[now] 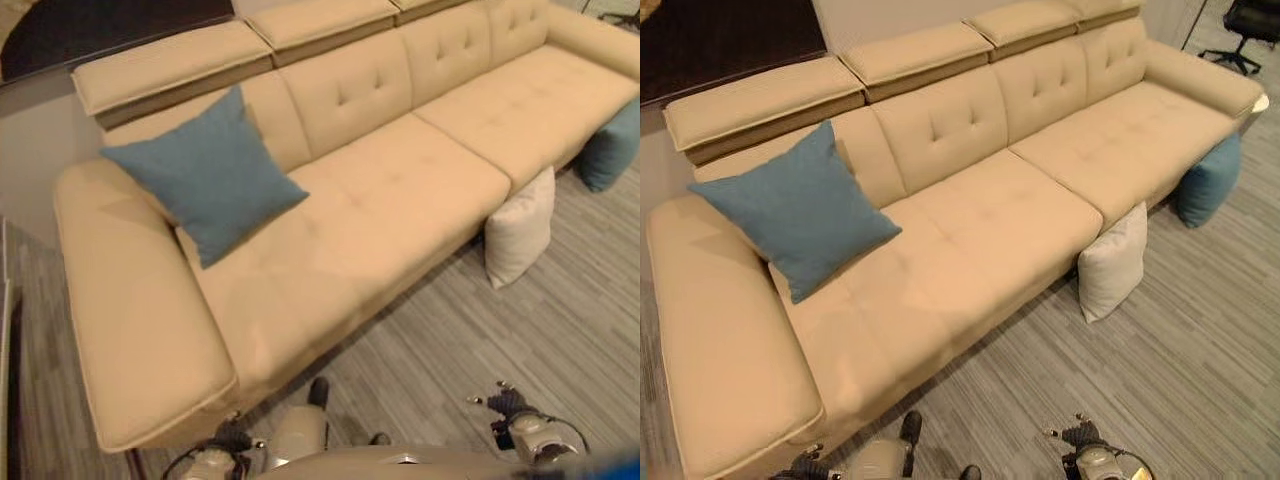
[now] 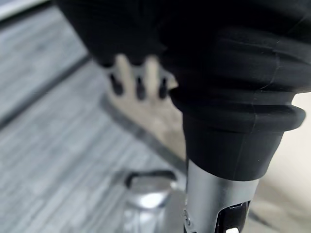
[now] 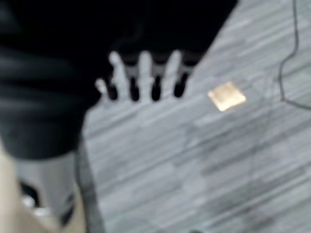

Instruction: Pick up all the scattered cushions and arrange them neatly on the sofa.

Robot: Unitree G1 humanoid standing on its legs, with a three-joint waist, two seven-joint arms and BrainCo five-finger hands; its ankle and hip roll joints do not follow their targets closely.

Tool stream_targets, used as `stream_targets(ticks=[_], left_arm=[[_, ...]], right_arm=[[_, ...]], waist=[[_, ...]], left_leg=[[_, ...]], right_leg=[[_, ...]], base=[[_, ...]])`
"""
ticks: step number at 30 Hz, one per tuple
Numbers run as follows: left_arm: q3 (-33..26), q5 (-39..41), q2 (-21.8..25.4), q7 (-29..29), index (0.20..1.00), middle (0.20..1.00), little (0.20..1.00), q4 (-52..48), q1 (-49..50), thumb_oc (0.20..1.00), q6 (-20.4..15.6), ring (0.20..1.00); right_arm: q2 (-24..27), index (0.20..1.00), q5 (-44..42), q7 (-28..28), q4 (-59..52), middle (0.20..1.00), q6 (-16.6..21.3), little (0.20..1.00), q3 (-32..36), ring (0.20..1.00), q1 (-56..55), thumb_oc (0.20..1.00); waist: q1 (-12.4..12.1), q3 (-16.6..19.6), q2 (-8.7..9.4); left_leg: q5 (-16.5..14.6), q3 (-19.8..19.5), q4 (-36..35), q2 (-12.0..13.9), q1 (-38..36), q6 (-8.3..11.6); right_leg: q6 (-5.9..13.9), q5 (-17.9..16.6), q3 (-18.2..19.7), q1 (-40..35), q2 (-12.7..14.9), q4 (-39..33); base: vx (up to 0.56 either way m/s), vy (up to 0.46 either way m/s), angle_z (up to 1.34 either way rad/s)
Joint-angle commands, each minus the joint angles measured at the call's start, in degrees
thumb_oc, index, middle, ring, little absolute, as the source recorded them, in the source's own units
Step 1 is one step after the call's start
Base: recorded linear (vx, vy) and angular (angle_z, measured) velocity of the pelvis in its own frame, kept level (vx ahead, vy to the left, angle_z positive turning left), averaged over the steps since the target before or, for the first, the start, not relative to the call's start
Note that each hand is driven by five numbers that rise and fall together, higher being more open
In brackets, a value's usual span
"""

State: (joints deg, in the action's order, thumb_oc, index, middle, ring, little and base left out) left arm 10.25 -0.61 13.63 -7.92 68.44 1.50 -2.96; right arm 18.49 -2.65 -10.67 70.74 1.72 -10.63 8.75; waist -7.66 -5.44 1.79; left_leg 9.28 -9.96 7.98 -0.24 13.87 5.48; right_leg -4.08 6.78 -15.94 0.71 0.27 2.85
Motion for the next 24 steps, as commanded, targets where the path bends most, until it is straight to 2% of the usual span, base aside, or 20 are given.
stream_targets(ticks=[1,2,3,4,5,6,8,12,13,14,15,16,17,18,19,20,21,23,24], left_arm=[[0.8,2.4,-0.9,-1.5,1.000,1.000,1.000,0.0,-3.6,1.000,-1.1,1.000],[0.8,2.5,-1.2,-1.5,1.000,1.000,1.000,-0.1,-3.8,1.000,-1.3,1.000],[1.1,2.4,-1.8,-1.3,1.000,1.000,1.000,-0.2,-3.9,1.000,-1.4,1.000],[1.1,2.4,-1.8,-1.3,1.000,1.000,1.000,-0.2,-3.9,1.000,-1.4,1.000],[1.4,2.0,-2.3,-1.3,1.000,1.000,1.000,-0.1,-3.9,1.000,-1.2,1.000],[1.4,2.0,-2.3,-1.3,1.000,1.000,1.000,0.0,-3.9,1.000,-1.2,1.000],[2.0,1.5,-2.4,-1.3,1.000,1.000,1.000,0.2,-4.6,1.000,-1.2,1.000],[1.3,1.1,-1.7,-1.7,1.000,1.000,1.000,0.1,-4.5,1.000,-1.1,1.000],[0.8,1.7,-1.3,-1.7,1.000,1.000,1.000,0.0,-4.4,1.000,-1.1,1.000],[0.5,1.9,-0.7,-1.8,1.000,1.000,1.000,0.1,-4.8,1.000,-1.0,1.000],[-0.2,1.8,0.1,-2.0,1.000,1.000,1.000,0.6,-4.8,1.000,-0.8,1.000],[-0.2,1.8,0.1,-2.0,1.000,1.000,1.000,0.6,-4.8,1.000,-0.8,1.000],[-1.1,1.5,0.6,-1.9,1.000,1.000,1.000,1.2,-3.7,1.000,-0.6,1.000],[-1.2,1.5,0.6,-1.9,1.000,1.000,1.000,1.2,-3.8,1.000,-0.6,1.000],[-2.0,1.7,1.0,-2.0,1.000,1.000,1.000,1.6,-3.4,1.000,-0.5,1.000],[-1.8,1.0,1.5,-1.9,1.000,1.000,1.000,2.2,-3.3,1.000,-0.2,1.000],[-1.8,1.0,1.5,-1.9,1.000,1.000,1.000,2.2,-3.3,1.000,-0.2,1.000],[-2.1,1.9,1.0,-1.7,1.000,1.000,1.000,1.7,-3.1,1.000,-0.5,1.000],[-2.1,1.9,1.0,-1.7,1.000,1.000,1.000,1.7,-3.1,1.000,-0.5,1.000]], right_arm=[[2.1,1.000,-0.3,-1.3,-1.2,1.000,0.6,1.000,-0.3,1.000,2.4,1.000],[2.1,1.000,-0.3,-1.1,-1.0,1.000,0.4,1.000,-0.4,1.000,2.6,1.000],[2.6,1.000,0.2,-0.8,-0.7,1.000,-0.2,1.000,-0.7,1.000,2.9,1.000],[2.6,1.000,0.2,-0.8,-0.7,1.000,-0.3,1.000,-0.7,1.000,2.9,1.000],[3.1,1.000,0.8,-0.6,0.0,1.000,-0.8,1.000,-0.4,1.000,3.3,1.000],[3.1,1.000,0.8,-0.6,0.0,1.000,-0.8,1.000,-0.4,1.000,3.3,1.000],[3.5,1.000,1.0,-0.7,0.1,1.000,-1.3,1.000,-0.5,1.000,4.4,1.000],[2.9,1.000,2.4,-0.4,-0.8,1.000,-1.0,1.000,-1.6,1.000,5.3,1.000],[2.6,1.000,2.7,-0.5,-1.1,1.000,-1.0,1.000,-1.7,1.000,5.5,1.000],[2.3,1.000,3.0,-0.8,-1.4,1.000,-1.0,1.000,-1.8,1.000,5.6,1.000],[1.9,1.000,3.5,-0.8,-1.2,1.000,-0.9,1.000,-2.0,1.000,5.0,1.000],[1.9,1.000,3.5,-0.8,-1.2,1.000,-0.9,1.000,-2.0,1.000,5.0,1.000],[1.8,1.000,3.9,-0.5,-0.4,1.000,-0.8,1.000,-2.1,1.000,3.9,1.000],[1.8,1.000,3.9,-0.5,-0.4,1.000,-0.8,1.000,-2.1,1.000,3.9,1.000],[1.9,1.000,4.1,-0.6,0.6,1.000,-1.0,1.000,-2.0,1.000,3.3,1.000],[2.0,1.000,4.1,-0.9,1.2,1.000,-1.0,1.000,-1.7,1.000,2.8,1.000],[1.9,1.000,4.1,-0.9,1.2,1.000,-1.0,1.000,-1.7,1.000,2.8,1.000],[1.6,1.000,3.3,-1.1,1.0,1.000,-0.8,1.000,-1.3,1.000,2.2,1.000],[1.6,1.000,3.3,-1.1,1.0,1.000,-0.8,1.000,-1.3,1.000,2.2,1.000]], waist=[[-3.5,-2.8,-0.81],[-3.7,-2.8,-1.10],[-3.4,-2.4,-2.24],[-3.5,-2.4,-2.27],[-2.6,-2.2,-3.52],[-2.7,-2.2,-3.55],[-1.8,-2.6,-4.20],[-3.0,-2.7,-4.03],[-3.2,-3.1,-3.98],[-3.9,-3.7,-4.04],[-5.3,-4.4,-4.55],[-5.2,-4.3,-4.47],[-4.9,-4.0,-4.11],[-4.9,-3.9,-4.04],[-5.4,-3.4,-3.71],[-6.4,-2.9,-3.11],[-6.4,-3.0,-3.12],[-7.2,-2.1,-1.25],[-7.4,-2.1,-1.26]], left_leg=[[-14.9,-10.2,5.6,-8.3,-5.9,-3.11],[-14.9,-11.9,6.2,-9.1,-6.1,-3.08],[-16.3,-14.0,4.9,-9.6,-7.4,-3.73],[-16.3,-13.9,4.9,-9.5,-7.4,-3.74],[-17.3,-14.2,2.8,-9.3,-8.8,-4.65],[-17.3,-14.2,2.7,-9.3,-8.9,-4.66],[-17.1,-14.4,1.6,-9.9,-9.3,-5.32],[-16.0,-12.5,-1.9,-10.1,-9.5,-7.10],[-15.5,-11.3,-2.3,-9.7,-9.3,-7.30],[-14.8,-9.5,-3.0,-8.8,-9.1,-7.49],[-13.6,-6.3,-4.8,-7.1,-9.0,-7.46],[-13.4,-6.4,-4.8,-7.2,-8.9,-7.48],[-12.3,-4.5,-6.2,-6.1,-9.4,-7.84],[-12.2,-4.5,-6.2,-6.2,-9.2,-7.86],[-12.0,-2.4,-6.8,-5.2,-9.4,-7.96],[-12.0,-1.0,-7.3,-4.9,-9.0,-7.67],[-12.1,-1.0,-7.3,-4.9,-9.1,-7.66],[-12.2,0.0,-6.8,-4.9,-8.2,-6.67],[-12.3,0.1,-6.8,-4.9,-8.2,-6.67]], right_leg=[[8.41,-4.8,7.4,-0.8,2.7,-6.9],[8.62,-5.2,8.5,-0.4,2.8,-6.9],[9.01,-5.9,11.0,1.1,2.8,-6.5],[9.00,-5.9,11.1,1.1,2.8,-6.5],[9.38,-7.0,12.6,3.5,3.3,-5.3],[9.37,-7.0,12.7,3.5,3.2,-5.2],[10.54,-9.0,13.9,7.3,4.2,-3.8],[12.26,-10.4,15.7,12.0,4.4,-2.0],[12.70,-10.4,14.6,13.2,4.6,-0.5],[12.66,-9.6,11.7,14.4,5.0,1.6],[11.74,-6.5,1.2,13.2,7.3,4.4],[11.78,-6.6,1.1,13.3,7.5,4.3],[10.25,-4.1,-1.5,12.1,7.1,8.4],[10.28,-4.2,-1.5,12.2,7.1,8.4],[9.90,-2.4,-2.4,10.1,6.6,10.2],[9.63,-1.7,-4.2,7.8,6.7,8.5],[9.62,-1.7,-4.2,7.7,6.6,8.4],[9.91,-3.1,-3.4,6.0,5.8,2.5],[9.90,-3.3,-3.3,6.0,5.7,2.3]], base=[[-0.11,0.044,-0.55],[-0.16,0.127,-1.31],[-0.12,0.103,-1.38],[-0.18,0.169,-1.42],[-0.10,0.088,-0.60],[-0.18,0.148,-0.49],[-0.21,0.140,-0.34],[-0.18,0.093,-0.99],[-0.14,-0.009,-1.21],[-0.24,-0.064,-1.12],[-0.20,-0.061,-1.12],[-0.18,-0.080,-1.63],[-0.06,-0.033,-1.44],[-0.07,-0.100,-1.01],[-0.04,-0.106,-0.29],[-0.03,-0.110,-0.25],[-0.01,-0.120,-0.57],[0.07,-0.161,-0.77],[0.10,-0.149,-0.38]])
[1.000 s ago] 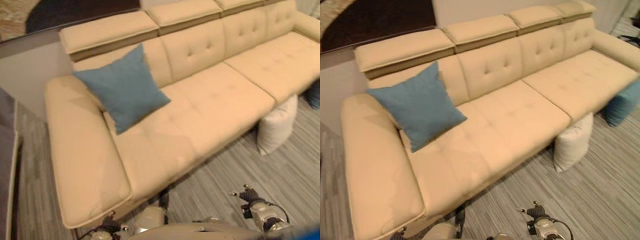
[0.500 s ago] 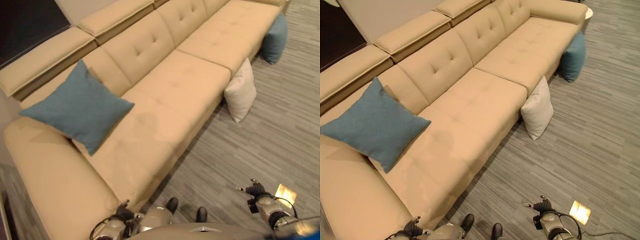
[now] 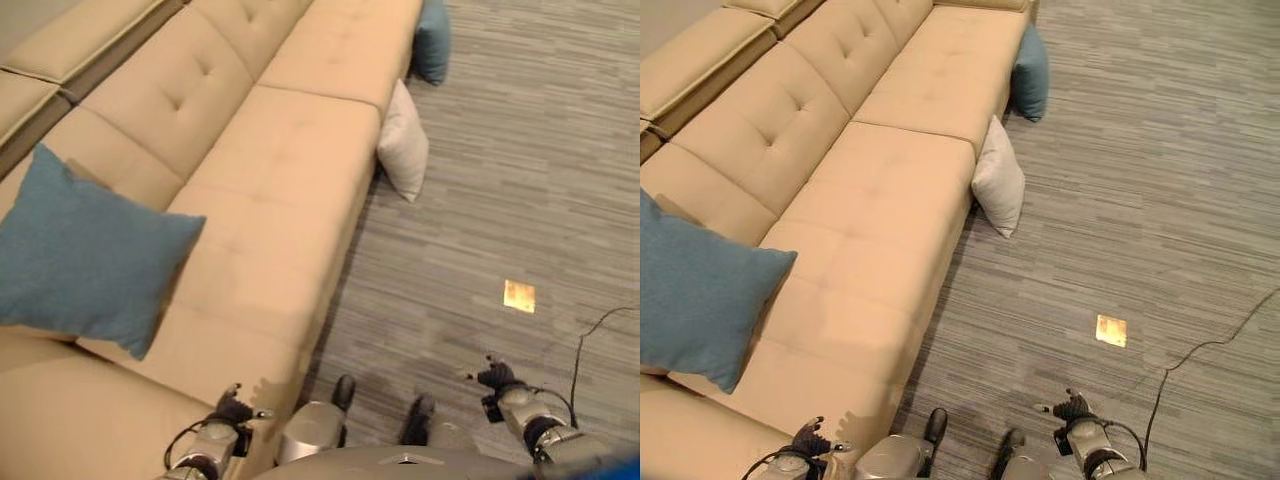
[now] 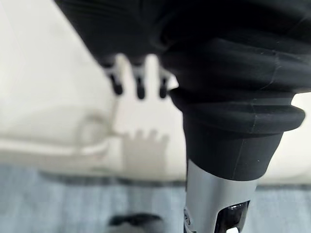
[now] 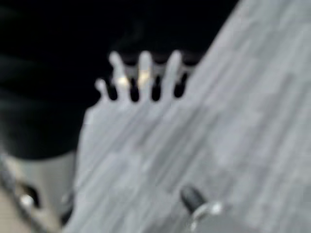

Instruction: Pick up all the scattered cushions and arrange them neatly on the sofa.

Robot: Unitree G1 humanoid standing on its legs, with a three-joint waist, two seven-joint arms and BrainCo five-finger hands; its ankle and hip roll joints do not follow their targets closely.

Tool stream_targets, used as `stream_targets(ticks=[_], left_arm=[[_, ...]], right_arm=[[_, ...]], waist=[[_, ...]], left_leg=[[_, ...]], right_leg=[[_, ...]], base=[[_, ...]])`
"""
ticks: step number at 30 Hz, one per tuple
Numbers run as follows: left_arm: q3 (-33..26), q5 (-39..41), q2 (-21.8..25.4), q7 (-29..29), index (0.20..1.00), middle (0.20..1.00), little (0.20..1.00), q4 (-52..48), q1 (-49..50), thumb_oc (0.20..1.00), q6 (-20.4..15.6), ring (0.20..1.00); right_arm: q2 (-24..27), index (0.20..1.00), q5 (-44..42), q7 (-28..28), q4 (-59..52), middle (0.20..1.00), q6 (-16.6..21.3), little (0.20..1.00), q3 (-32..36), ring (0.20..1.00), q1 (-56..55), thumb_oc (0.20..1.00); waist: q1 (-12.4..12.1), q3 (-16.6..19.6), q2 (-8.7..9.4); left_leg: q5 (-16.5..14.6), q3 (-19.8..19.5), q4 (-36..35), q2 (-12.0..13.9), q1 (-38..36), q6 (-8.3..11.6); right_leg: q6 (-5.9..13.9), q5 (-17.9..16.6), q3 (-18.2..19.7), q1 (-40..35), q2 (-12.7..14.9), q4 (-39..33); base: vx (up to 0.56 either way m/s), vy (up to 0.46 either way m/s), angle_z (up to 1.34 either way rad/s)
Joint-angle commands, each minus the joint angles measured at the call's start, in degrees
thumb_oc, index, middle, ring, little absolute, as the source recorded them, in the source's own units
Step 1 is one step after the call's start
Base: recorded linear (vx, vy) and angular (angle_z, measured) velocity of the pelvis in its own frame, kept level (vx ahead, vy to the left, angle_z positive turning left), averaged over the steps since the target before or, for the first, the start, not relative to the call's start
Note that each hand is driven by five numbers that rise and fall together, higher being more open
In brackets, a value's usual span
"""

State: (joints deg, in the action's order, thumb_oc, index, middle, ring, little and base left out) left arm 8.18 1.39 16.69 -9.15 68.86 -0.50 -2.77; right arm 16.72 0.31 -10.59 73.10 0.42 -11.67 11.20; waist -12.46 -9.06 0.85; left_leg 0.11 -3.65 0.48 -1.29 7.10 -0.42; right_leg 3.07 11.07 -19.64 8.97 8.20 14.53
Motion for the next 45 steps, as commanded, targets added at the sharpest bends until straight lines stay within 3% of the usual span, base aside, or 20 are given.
stream_targets(ticks=[1,7,9,11,15,18,19,20,25,27,28,29,31,33,34,35,37,40,43,45], left_arm=[[-0.1,0.2,-2.5,-0.6,1.000,1.000,1.000,1.3,-1.1,1.000,-0.8,1.000],[2.1,0.9,-3.8,-0.3,1.000,1.000,1.000,0.1,-3.0,1.000,-1.1,1.000],[3.3,0.8,-3.9,-0.2,1.000,1.000,1.000,-1.3,-3.8,1.000,-1.1,1.000],[4.9,0.5,-4.4,-0.3,1.000,1.000,1.000,-2.4,-5.2,1.000,-1.0,1.000],[5.9,0.5,-4.6,-0.3,1.000,1.000,1.000,-2.8,-5.9,1.000,-0.9,1.000],[6.2,0.4,-4.1,-0.1,1.000,1.000,1.000,-3.3,-6.3,1.000,-0.9,1.000],[6.5,0.2,-3.9,0.1,1.000,1.000,1.000,-3.7,-6.3,1.000,-1.0,1.000],[6.5,0.3,-3.6,0.3,1.000,1.000,1.000,-3.9,-6.3,1.000,-1.1,1.000],[5.4,0.8,-1.4,0.9,1.000,1.000,1.000,-4.5,-5.0,1.000,-0.7,1.000],[4.9,0.8,-0.4,1.2,1.000,1.000,1.000,-4.8,-4.4,1.000,-0.5,1.000],[4.8,0.7,0.7,1.1,1.000,1.000,1.000,-5.2,-4.5,1.000,-0.3,1.000],[4.9,0.7,0.6,1.1,1.000,1.000,1.000,-5.2,-4.5,1.000,-0.3,1.000],[5.1,1.1,0.7,0.2,1.000,1.000,1.000,-5.4,-5.1,1.000,-0.1,1.000],[5.1,1.4,0.5,0.0,1.000,1.000,1.000,-5.3,-5.1,1.000,-0.1,1.000],[4.7,2.3,0.2,-0.1,1.000,1.000,1.000,-5.3,-4.8,1.000,-0.2,1.000],[4.7,2.3,0.2,-0.1,1.000,1.000,1.000,-5.3,-4.9,1.000,-0.2,1.000],[4.4,2.6,0.0,0.1,1.000,1.000,1.000,-5.0,-4.9,1.000,-0.2,1.000],[4.5,2.2,-0.7,0.5,1.000,1.000,1.000,-4.1,-5.1,1.000,-0.3,1.000],[5.3,1.9,-0.8,0.2,1.000,1.000,1.000,-2.9,-5.8,1.000,-0.4,1.000],[5.6,2.0,-1.2,0.2,1.000,1.000,1.000,-2.3,-5.4,1.000,-0.5,1.000]], right_arm=[[3.4,1.000,0.0,-1.5,-1.3,1.000,0.4,1.000,-0.1,1.000,-0.5,1.000],[3.6,1.000,-2.4,-2.7,-2.6,1.000,1.2,1.000,0.5,1.000,-0.9,1.000],[3.5,1.000,-3.1,-3.1,-2.7,1.000,1.4,1.000,0.7,1.000,-1.0,1.000],[3.2,1.000,-3.8,-4.0,-2.9,1.000,1.5,1.000,1.0,1.000,-0.8,1.000],[2.5,1.000,-3.0,-4.5,-1.9,1.000,1.0,1.000,0.5,1.000,-2.0,1.000],[1.9,1.000,-2.5,-4.8,-1.4,1.000,0.7,1.000,0.3,1.000,-2.9,1.000],[1.6,1.000,-2.7,-4.9,-1.3,1.000,0.9,1.000,0.4,1.000,-3.3,1.000],[1.2,1.000,-2.8,-4.8,-1.1,1.000,0.8,1.000,0.4,1.000,-3.7,1.000],[-2.1,1.000,-1.2,-4.1,0.6,1.000,0.2,1.000,-0.5,1.000,-6.4,1.000],[-3.2,1.000,-0.4,-3.5,1.1,1.000,0.1,1.000,-0.5,1.000,-7.1,1.000],[-3.9,1.000,-1.5,-3.0,0.6,1.000,0.1,1.000,0.6,1.000,-6.8,1.000],[-3.9,1.000,-1.5,-3.0,0.6,1.000,0.1,1.000,0.6,1.000,-6.8,1.000],[-4.3,1.000,-2.2,-2.6,-1.5,1.000,0.2,1.000,1.2,1.000,-6.7,1.000],[-4.5,1.000,-2.3,-2.5,-1.3,1.000,0.2,1.000,1.4,1.000,-7.0,1.000],[-5.1,1.000,-3.5,-2.7,0.1,1.000,-0.2,1.000,3.0,1.000,-8.8,1.000],[-5.1,1.000,-3.5,-2.7,0.1,1.000,-0.2,1.000,3.0,1.000,-8.8,1.000],[-5.0,1.000,-3.6,-2.7,1.6,1.000,-0.5,1.000,3.8,1.000,-10.5,1.000],[-5.2,1.000,-4.4,-2.5,4.6,1.000,-1.3,1.000,5.1,1.000,-12.0,1.000],[-5.2,1.000,-5.9,-3.1,5.7,1.000,-1.3,1.000,5.6,1.000,-12.1,1.000],[-5.3,1.000,-6.8,-3.2,6.2,1.000,-1.3,1.000,5.6,1.000,-12.7,1.000]], waist=[[-2.7,1.6,-0.29],[-1.1,1.2,-0.59],[-0.7,0.3,-0.48],[-0.4,-1.4,-0.07],[-1.1,-1.5,1.02],[-1.7,-0.7,1.32],[-2.1,-0.7,1.35],[-2.6,-0.7,1.46],[-3.9,0.0,4.43],[-4.3,0.4,5.62],[-3.3,-0.5,5.69],[-3.3,-0.4,5.68],[-0.6,-1.3,3.71],[-0.1,-1.4,3.10],[0.9,-1.5,2.79],[0.9,-1.5,2.77],[1.0,-1.7,3.02],[1.4,-2.0,3.17],[2.1,-1.2,4.24],[2.5,0.3,4.90]], left_leg=[[-3.3,-5.8,1.2,-3.3,-1.3,-0.32],[-4.2,-5.8,3.7,-1.5,-1.8,1.77],[-5.0,-5.1,7.9,-1.4,-0.6,2.69],[-3.7,-3.2,18.1,-1.2,4.0,3.90],[-6.8,-6.1,17.9,-6.0,7.3,2.16],[-4.0,-5.6,11.8,-8.8,8.7,1.14],[-1.4,-4.5,10.3,-9.5,10.6,0.99],[0.1,-3.5,9.9,-9.7,12.1,1.29],[-1.1,-6.6,8.6,-9.4,8.1,-1.09],[-1.7,-6.3,7.5,-8.2,5.9,-2.01],[-2.5,-6.2,7.2,-6.5,3.2,-2.69],[-2.4,-6.3,7.1,-6.5,3.3,-2.67],[-3.1,-6.2,6.4,-4.4,1.0,-3.92],[-3.3,-6.2,5.4,-3.6,-0.3,-4.15],[-4.2,-6.2,3.8,-3.1,-3.0,-4.38],[-4.2,-6.2,3.8,-3.1,-3.0,-4.38],[-5.2,-5.9,3.4,-2.6,-3.9,-3.89],[-7.9,-5.7,3.6,-1.0,-6.5,-2.86],[-10.1,-8.4,2.8,-1.1,-10.0,-1.78],[-11.1,-8.6,2.9,-0.1,-11.3,-0.68]], right_leg=[[2.79,-8.1,0.1,-3.0,-2.4,-11.2],[1.39,-8.5,0.7,-6.7,-4.8,-16.9],[0.87,-8.0,0.5,-7.5,-5.0,-17.5],[0.27,-8.1,0.2,-9.0,-4.9,-19.0],[0.97,-7.9,2.0,-9.6,-5.3,-19.5],[1.32,-7.1,3.3,-10.2,-7.1,-19.5],[1.21,-6.7,4.0,-10.7,-8.2,-19.5],[0.92,-6.3,5.2,-11.2,-9.2,-19.5],[0.53,-4.5,8.2,-11.5,-10.8,-13.7],[2.02,-4.0,8.5,-10.4,-10.9,-8.2],[5.92,-5.9,8.3,-6.6,-10.5,2.1],[5.90,-6.1,8.3,-6.4,-10.5,2.0],[9.90,-10.2,7.5,-0.7,-10.2,14.0],[9.75,-10.5,6.7,1.2,-9.5,15.9],[8.06,-9.2,4.7,1.9,-6.8,12.1],[8.06,-9.2,4.7,1.8,-6.8,12.1],[5.58,-7.8,3.1,0.9,-4.1,3.9],[5.42,-11.6,0.9,2.5,-0.5,-5.9],[5.97,-14.3,3.8,2.4,-1.9,-10.7],[5.45,-14.7,2.9,1.0,-2.7,-12.3]], base=[[0.12,-0.181,-0.24],[0.12,-0.139,-0.01],[0.10,-0.140,0.24],[0.12,-0.139,0.23],[0.14,-0.035,-0.05],[0.18,-0.001,-0.19],[0.14,0.000,-0.18],[0.16,0.016,-0.32],[0.18,0.020,-0.83],[0.17,0.068,-0.49],[0.12,0.083,-0.81],[0.10,0.098,-1.00],[0.04,0.141,-0.54],[0.12,0.111,-0.04],[0.18,0.080,-0.18],[0.23,0.029,-0.13],[0.21,-0.039,-0.01],[0.31,-0.091,-0.09],[0.40,-0.087,-0.17],[0.44,-0.116,0.38]])
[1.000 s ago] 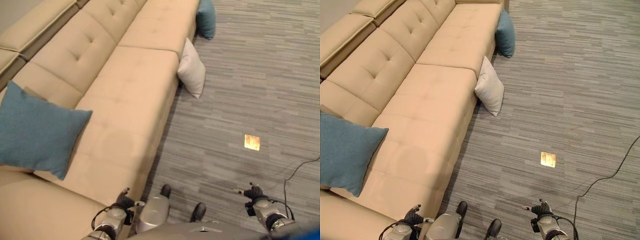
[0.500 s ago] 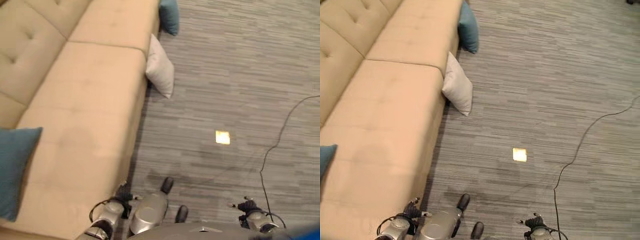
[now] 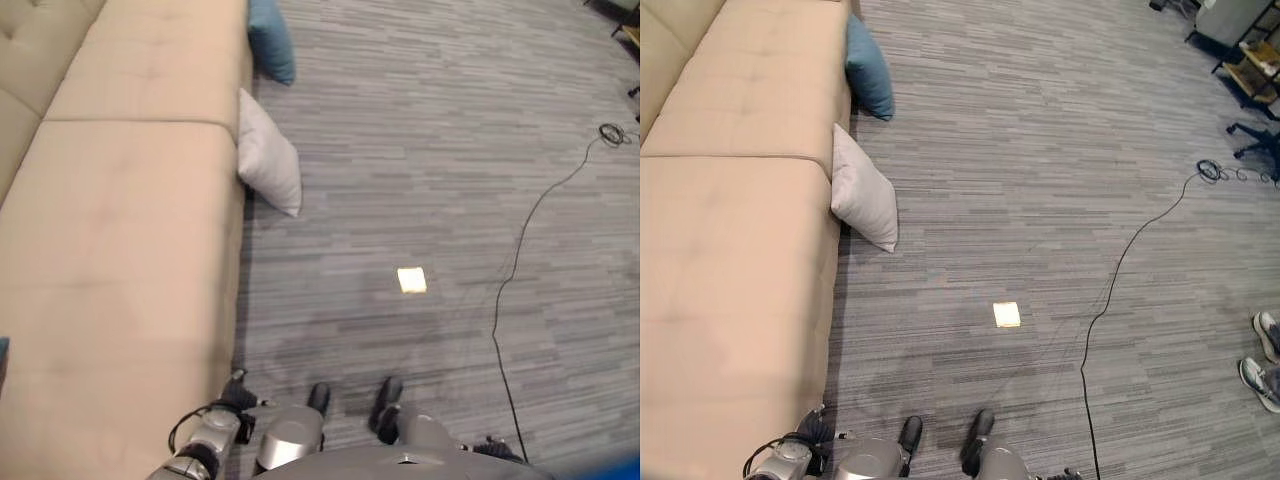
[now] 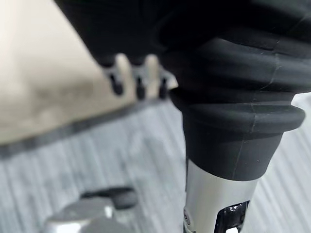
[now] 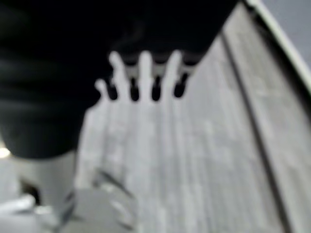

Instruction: Pick up all the scattered cushions and arrange them neatly on the sofa.

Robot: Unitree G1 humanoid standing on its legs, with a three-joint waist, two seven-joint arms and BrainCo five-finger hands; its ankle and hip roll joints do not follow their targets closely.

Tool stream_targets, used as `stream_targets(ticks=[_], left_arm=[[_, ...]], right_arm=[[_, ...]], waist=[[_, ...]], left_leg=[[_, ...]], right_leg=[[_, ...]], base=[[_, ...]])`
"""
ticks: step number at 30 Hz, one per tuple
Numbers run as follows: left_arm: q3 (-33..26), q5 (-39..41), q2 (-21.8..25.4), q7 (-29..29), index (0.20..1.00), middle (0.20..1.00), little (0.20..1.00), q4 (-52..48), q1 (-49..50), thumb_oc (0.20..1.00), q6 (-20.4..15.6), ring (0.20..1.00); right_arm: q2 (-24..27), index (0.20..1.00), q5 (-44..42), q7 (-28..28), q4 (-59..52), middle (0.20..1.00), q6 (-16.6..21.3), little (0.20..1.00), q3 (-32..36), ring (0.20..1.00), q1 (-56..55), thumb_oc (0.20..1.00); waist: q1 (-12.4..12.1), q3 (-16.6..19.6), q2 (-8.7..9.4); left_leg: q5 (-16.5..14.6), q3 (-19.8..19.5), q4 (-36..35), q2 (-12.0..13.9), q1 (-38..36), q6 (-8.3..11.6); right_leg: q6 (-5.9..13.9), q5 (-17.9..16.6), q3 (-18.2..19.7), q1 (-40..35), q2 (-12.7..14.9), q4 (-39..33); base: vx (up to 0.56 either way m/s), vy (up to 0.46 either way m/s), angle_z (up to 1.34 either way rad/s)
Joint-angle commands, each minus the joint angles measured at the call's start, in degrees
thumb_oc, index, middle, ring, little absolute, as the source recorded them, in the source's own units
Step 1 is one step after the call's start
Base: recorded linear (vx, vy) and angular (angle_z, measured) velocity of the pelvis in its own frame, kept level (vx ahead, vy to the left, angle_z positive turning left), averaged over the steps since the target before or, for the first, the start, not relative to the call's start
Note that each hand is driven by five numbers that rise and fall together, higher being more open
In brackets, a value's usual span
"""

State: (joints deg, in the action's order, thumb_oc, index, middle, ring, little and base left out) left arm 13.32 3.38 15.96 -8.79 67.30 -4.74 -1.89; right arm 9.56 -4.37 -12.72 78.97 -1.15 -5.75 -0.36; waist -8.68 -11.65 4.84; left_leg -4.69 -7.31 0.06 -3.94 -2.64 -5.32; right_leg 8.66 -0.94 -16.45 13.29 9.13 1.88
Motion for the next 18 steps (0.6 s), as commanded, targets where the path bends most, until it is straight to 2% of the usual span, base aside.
stream_targets(ticks=[1,2,3,5,7,8,9,11,12,13,14,16,17,18], left_arm=[[0.5,0.3,-0.5,-0.3,1.000,1.000,1.000,-0.7,-0.9,1.000,-1.3,1.000],[0.6,0.6,-0.5,-0.2,1.000,1.000,1.000,-0.8,-0.9,1.000,-1.3,1.000],[0.7,1.1,-0.6,0.3,1.000,1.000,1.000,-0.9,-1.2,1.000,-1.6,1.000],[1.0,1.7,-0.2,0.9,1.000,1.000,1.000,-1.4,-2.4,1.000,-1.9,1.000],[0.8,2.7,0.2,0.6,1.000,1.000,1.000,-2.4,-3.2,1.000,-2.3,1.000],[0.7,3.3,0.1,0.3,1.000,1.000,1.000,-2.6,-3.7,1.000,-2.4,1.000],[1.0,3.5,0.0,0.3,1.000,1.000,1.000,-2.5,-4.0,1.000,-2.5,1.000],[1.2,3.5,-0.4,0.2,1.000,1.000,1.000,-2.4,-4.3,1.000,-2.3,1.000],[1.5,3.1,-1.2,0.1,1.000,1.000,1.000,-2.2,-4.4,1.000,-1.9,1.000],[1.7,2.9,-1.3,0.2,1.000,1.000,1.000,-2.0,-4.5,1.000,-1.8,1.000],[1.7,2.9,-1.3,0.2,1.000,1.000,1.000,-2.0,-4.5,1.000,-1.8,1.000],[1.7,2.5,-1.3,0.7,1.000,1.000,1.000,-1.8,-4.1,1.000,-1.9,1.000],[0.9,2.8,-0.8,1.0,1.000,1.000,1.000,-1.4,-2.9,1.000,-2.0,1.000],[0.9,2.8,-0.8,1.0,1.000,1.000,1.000,-1.5,-2.9,1.000,-2.0,1.000]], right_arm=[[1.8,1.000,-2.2,-1.0,0.1,1.000,0.4,1.000,-0.6,1.000,-1.2,1.000],[1.6,1.000,-2.6,-1.0,0.0,1.000,0.6,1.000,-0.6,1.000,-1.0,1.000],[1.9,1.000,-3.2,-1.0,-0.2,1.000,0.9,1.000,-0.4,1.000,-0.4,1.000],[2.5,1.000,-4.2,-1.0,-0.7,1.000,1.3,1.000,-0.5,1.000,1.0,1.000],[3.1,1.000,-4.7,-1.0,-1.0,1.000,1.2,1.000,-0.9,1.000,2.1,1.000],[3.4,1.000,-4.9,-1.2,-1.1,1.000,1.1,1.000,-1.1,1.000,2.8,1.000],[3.5,1.000,-5.1,-1.3,-1.1,1.000,1.1,1.000,-1.1,1.000,3.3,1.000],[3.6,1.000,-4.8,-1.9,-1.4,1.000,1.2,1.000,-1.7,1.000,3.9,1.000],[3.3,1.000,-4.7,-2.5,-2.0,1.000,1.8,1.000,-2.5,1.000,4.7,1.000],[3.1,1.000,-4.7,-2.7,-2.3,1.000,2.0,1.000,-2.9,1.000,4.9,1.000],[3.1,1.000,-4.7,-2.7,-2.3,1.000,2.0,1.000,-2.9,1.000,4.9,1.000],[2.8,1.000,-4.4,-2.5,-3.2,1.000,2.3,1.000,-3.6,1.000,4.8,1.000],[2.3,1.000,-3.6,-2.0,-3.6,1.000,2.1,1.000,-4.4,1.000,4.3,1.000],[2.3,1.000,-3.6,-2.0,-3.6,1.000,2.1,1.000,-4.4,1.000,4.3,1.000]], waist=[[-1.2,3.6,0.76],[-1.1,4.1,0.55],[-1.4,3.8,0.33],[-2.2,2.0,1.03],[-3.8,0.0,0.93],[-4.7,-0.9,1.03],[-5.2,-1.2,1.21],[-6.2,-1.6,1.60],[-6.9,-1.2,1.32],[-7.2,-1.0,1.03],[-7.2,-1.0,1.08],[-8.0,-0.4,0.51],[-9.0,0.2,1.36],[-8.9,0.3,1.36]], left_leg=[[-6.5,-5.2,3.9,3.7,-2.3,4.94],[-6.2,-5.3,5.6,4.4,-2.1,5.88],[-5.4,-4.4,10.2,4.9,-0.6,6.98],[-2.8,-1.4,23.5,5.1,7.7,7.71],[-2.2,1.9,32.6,5.9,13.5,6.59],[-3.6,2.5,33.9,4.5,15.8,5.90],[-4.3,2.5,33.6,3.3,17.6,5.70],[-6.4,2.7,28.2,1.2,19.6,5.03],[-2.8,2.7,20.4,-0.3,20.5,5.12],[0.2,2.6,16.2,-0.9,20.9,5.38],[0.3,2.6,15.9,-1.0,20.7,5.38],[6.7,3.2,9.6,-1.7,22.9,6.20],[7.0,3.7,7.0,-1.9,22.2,5.76],[7.2,3.7,6.8,-1.9,22.3,5.75]], right_leg=[[-0.69,-2.2,-0.6,-4.3,-4.6,0.1],[-1.17,-1.8,-1.4,-4.8,-5.1,-0.2],[-1.78,-1.5,-1.9,-6.3,-6.0,-0.9],[-3.23,-1.2,-3.2,-8.2,-5.6,-1.7],[-4.71,-0.3,-4.0,-10.4,-6.1,-2.7],[-4.82,0.3,-3.8,-11.2,-6.3,-3.2],[-4.58,0.6,-3.6,-11.8,-6.3,-3.7],[-3.97,1.5,-3.4,-13.0,-6.4,-5.1],[-3.72,2.7,-3.0,-14.1,-7.7,-6.3],[-3.70,3.2,-2.6,-14.6,-8.5,-6.5],[-3.69,3.2,-2.6,-14.7,-8.5,-6.5],[-4.13,4.5,-1.7,-16.3,-10.9,-6.8],[-4.40,5.6,-0.4,-17.5,-12.0,-6.2],[-4.40,5.5,-0.4,-17.3,-12.0,-6.2]], base=[[0.41,-0.116,0.70],[0.35,-0.118,0.75],[0.21,-0.105,0.55],[0.06,-0.101,0.63],[0.06,-0.084,0.03],[0.12,-0.048,-0.09],[0.17,-0.020,0.07],[0.27,0.028,0.01],[0.37,0.086,-0.11],[0.28,0.077,-0.13],[0.20,0.063,-0.03],[0.30,0.106,-0.18],[0.30,0.112,-0.35],[0.30,0.106,-0.47]])
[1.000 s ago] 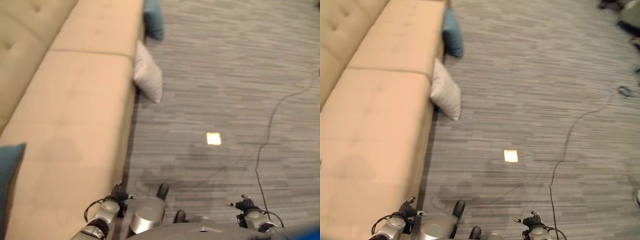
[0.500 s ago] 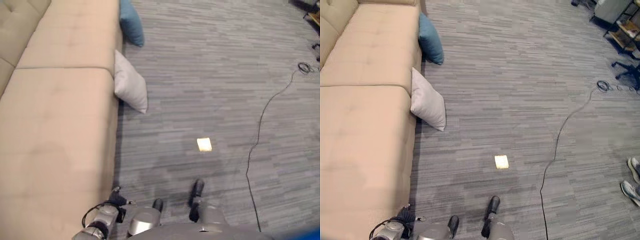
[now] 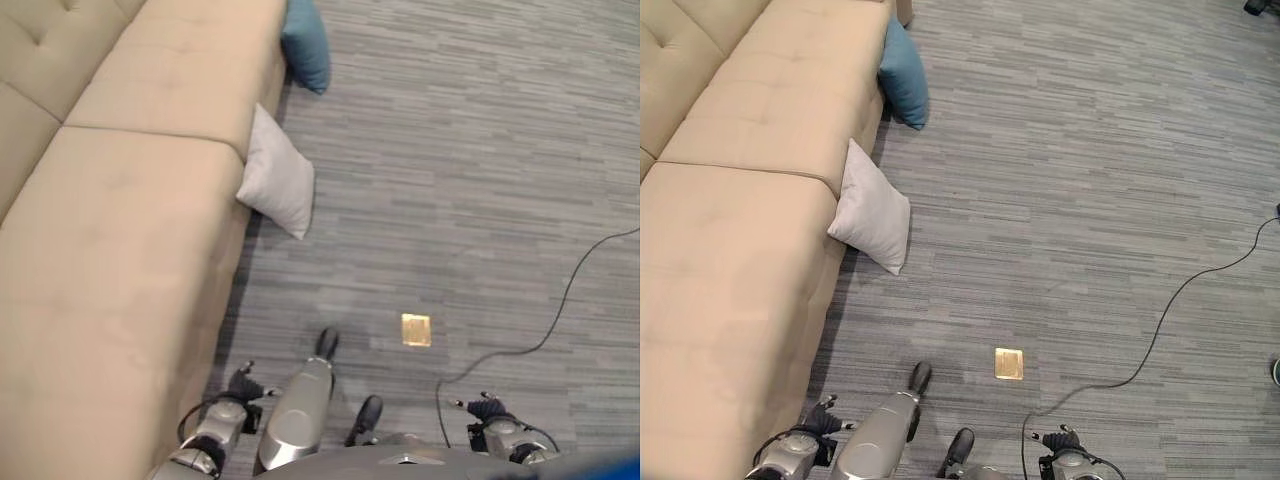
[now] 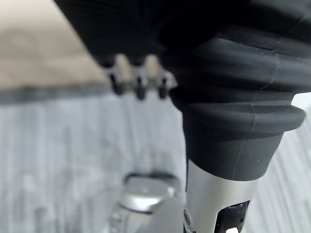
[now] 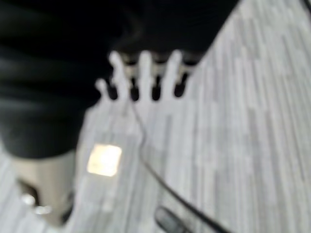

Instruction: Pick up all the scattered cushions and arrange them neatly on the sofa.

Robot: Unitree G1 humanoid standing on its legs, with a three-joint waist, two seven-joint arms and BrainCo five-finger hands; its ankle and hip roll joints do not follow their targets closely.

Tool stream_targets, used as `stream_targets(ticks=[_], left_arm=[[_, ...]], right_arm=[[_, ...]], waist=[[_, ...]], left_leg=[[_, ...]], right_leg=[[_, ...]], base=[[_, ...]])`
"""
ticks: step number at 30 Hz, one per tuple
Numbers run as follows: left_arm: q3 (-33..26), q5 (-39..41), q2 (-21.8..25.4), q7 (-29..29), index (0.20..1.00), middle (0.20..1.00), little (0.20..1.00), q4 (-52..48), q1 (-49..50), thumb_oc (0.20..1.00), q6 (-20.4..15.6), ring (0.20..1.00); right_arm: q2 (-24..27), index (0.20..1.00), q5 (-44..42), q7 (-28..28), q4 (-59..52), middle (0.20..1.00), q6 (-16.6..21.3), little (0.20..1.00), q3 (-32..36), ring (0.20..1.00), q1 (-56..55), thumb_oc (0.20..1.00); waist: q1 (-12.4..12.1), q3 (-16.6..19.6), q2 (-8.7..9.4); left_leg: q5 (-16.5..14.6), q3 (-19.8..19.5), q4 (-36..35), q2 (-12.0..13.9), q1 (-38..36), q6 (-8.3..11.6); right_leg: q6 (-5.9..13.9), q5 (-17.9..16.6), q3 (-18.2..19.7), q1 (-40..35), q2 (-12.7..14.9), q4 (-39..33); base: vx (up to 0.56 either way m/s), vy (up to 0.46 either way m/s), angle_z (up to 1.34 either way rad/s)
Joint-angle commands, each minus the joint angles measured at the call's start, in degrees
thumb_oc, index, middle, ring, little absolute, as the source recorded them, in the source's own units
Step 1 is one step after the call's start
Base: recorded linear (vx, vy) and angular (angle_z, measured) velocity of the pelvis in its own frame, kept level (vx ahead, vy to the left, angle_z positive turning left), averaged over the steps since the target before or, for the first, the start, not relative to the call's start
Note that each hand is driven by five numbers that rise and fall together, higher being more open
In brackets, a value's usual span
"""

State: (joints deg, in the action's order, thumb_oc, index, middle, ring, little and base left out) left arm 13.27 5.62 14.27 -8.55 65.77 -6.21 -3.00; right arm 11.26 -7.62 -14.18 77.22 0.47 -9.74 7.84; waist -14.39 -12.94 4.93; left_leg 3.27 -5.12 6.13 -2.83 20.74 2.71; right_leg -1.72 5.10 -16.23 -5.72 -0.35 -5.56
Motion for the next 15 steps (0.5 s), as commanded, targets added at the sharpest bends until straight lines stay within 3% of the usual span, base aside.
stream_targets(ticks=[1,4,6,7,8,9,10,11,12,13,14,15], left_arm=[[0.8,0.7,1.2,0.7,1.000,1.000,1.000,0.3,-1.1,1.000,-0.8,1.000],[0.6,1.2,1.7,1.2,1.000,1.000,1.000,0.3,-0.4,1.000,-0.6,1.000],[0.4,1.3,2.8,1.6,1.000,1.000,1.000,-0.2,0.6,1.000,-0.3,1.000],[0.5,2.0,3.3,1.6,1.000,1.000,1.000,-2.1,0.7,1.000,-0.3,1.000],[0.8,2.0,3.5,1.3,1.000,1.000,1.000,-2.8,0.4,1.000,-0.4,1.000],[0.8,2.0,3.5,1.3,1.000,1.000,1.000,-2.8,0.4,1.000,-0.4,1.000],[1.0,2.1,3.3,1.1,1.000,1.000,1.000,-3.4,0.4,1.000,-0.4,1.000],[1.3,1.5,3.1,1.5,1.000,1.000,1.000,-4.0,1.2,1.000,-0.5,1.000],[1.0,0.5,2.4,1.8,1.000,1.000,1.000,-4.2,2.3,1.000,-0.8,1.000],[1.0,0.5,2.4,1.8,1.000,1.000,1.000,-4.2,2.3,1.000,-0.8,1.000],[1.3,0.0,2.3,2.1,1.000,1.000,1.000,-4.4,2.0,1.000,-0.8,1.000],[2.3,-0.9,2.1,2.5,1.000,1.000,1.000,-4.5,0.8,1.000,-1.0,1.000]], right_arm=[[0.0,1.000,0.1,-0.4,-1.7,1.000,0.6,1.000,-0.7,1.000,-4.3,1.000],[-0.5,1.000,0.3,-0.3,-1.9,1.000,0.6,1.000,-0.8,1.000,-4.7,1.000],[-1.1,1.000,1.8,0.7,-2.0,1.000,0.2,1.000,-1.2,1.000,-5.5,1.000],[-1.3,1.000,2.0,1.2,-2.7,1.000,0.0,1.000,-0.7,1.000,-5.5,1.000],[-1.1,1.000,2.6,1.6,-3.2,1.000,0.1,1.000,-0.7,1.000,-5.6,1.000],[-1.0,1.000,2.6,1.6,-3.2,1.000,0.1,1.000,-0.7,1.000,-5.6,1.000],[-1.1,1.000,2.9,1.8,-3.3,1.000,-0.1,1.000,-0.7,1.000,-5.6,1.000],[-0.5,1.000,2.6,1.3,-3.4,1.000,1.1,1.000,-0.7,1.000,-4.8,1.000],[-0.2,1.000,4.7,3.0,-4.3,1.000,0.7,1.000,-1.5,1.000,-6.1,1.000],[-0.2,1.000,4.7,3.0,-4.3,1.000,0.7,1.000,-1.5,1.000,-6.1,1.000],[-0.3,1.000,5.2,2.8,-4.2,1.000,0.6,1.000,-1.6,1.000,-5.8,1.000],[0.0,1.000,5.9,2.5,-3.7,1.000,0.5,1.000,-1.6,1.000,-5.4,1.000]], waist=[[-3.3,1.9,2.07],[-3.1,2.6,3.31],[-2.8,3.3,4.94],[-1.1,2.3,3.73],[0.0,1.9,2.57],[0.0,2.0,2.50],[0.9,2.0,1.14],[0.8,2.1,0.24],[2.2,1.4,0.15],[2.3,1.4,0.09],[2.5,1.2,0.30],[2.4,0.9,0.62]], left_leg=[[-0.8,0.1,1.0,-3.7,-1.9,-2.99],[-1.3,-1.2,1.4,-4.4,-3.2,-3.71],[-3.8,-2.1,1.3,-3.8,-7.0,-5.52],[-4.6,-3.2,0.7,-2.6,-9.9,-6.68],[-4.6,-4.1,-0.2,-2.0,-11.1,-7.32],[-4.4,-4.2,-0.3,-1.9,-10.9,-7.29],[-4.3,-4.8,-1.9,-0.9,-12.6,-7.58],[-4.3,-5.9,-3.0,-0.7,-13.9,-7.91],[-5.5,-6.1,-4.7,-0.4,-17.3,-7.86],[-5.4,-6.2,-4.7,-0.3,-17.3,-7.82],[-6.1,-6.4,-4.7,-0.3,-17.8,-7.66],[-8.2,-7.6,-4.4,-0.2,-19.1,-6.89]], right_leg=[[6.05,0.0,-0.2,1.7,-2.5,2.1],[6.46,0.9,0.9,2.2,-2.8,5.8],[9.37,0.2,2.7,4.1,-2.4,18.3],[12.52,-4.7,2.9,9.1,-1.8,30.7],[13.29,-7.1,3.3,12.1,-2.0,36.0],[13.26,-7.3,3.2,12.3,-2.1,35.9],[13.55,-8.1,2.6,15.7,-1.8,40.3],[12.99,-8.4,1.4,17.8,-0.9,40.3],[11.42,-6.3,-0.1,18.7,1.9,33.2],[11.38,-6.5,-0.2,18.6,1.9,33.0],[10.85,-5.7,-0.5,18.3,2.8,28.3],[10.37,-5.6,0.4,18.6,5.0,17.1]], base=[[0.18,0.076,-0.58],[0.24,0.123,-0.52],[0.34,0.254,-0.37],[0.24,0.293,-0.54],[0.15,0.216,-0.48],[0.07,0.167,-0.03],[0.13,0.151,0.31],[0.35,0.205,0.26],[0.31,0.123,0.08],[0.33,0.055,-0.04],[0.38,-0.051,0.28],[0.38,-0.049,0.38]])
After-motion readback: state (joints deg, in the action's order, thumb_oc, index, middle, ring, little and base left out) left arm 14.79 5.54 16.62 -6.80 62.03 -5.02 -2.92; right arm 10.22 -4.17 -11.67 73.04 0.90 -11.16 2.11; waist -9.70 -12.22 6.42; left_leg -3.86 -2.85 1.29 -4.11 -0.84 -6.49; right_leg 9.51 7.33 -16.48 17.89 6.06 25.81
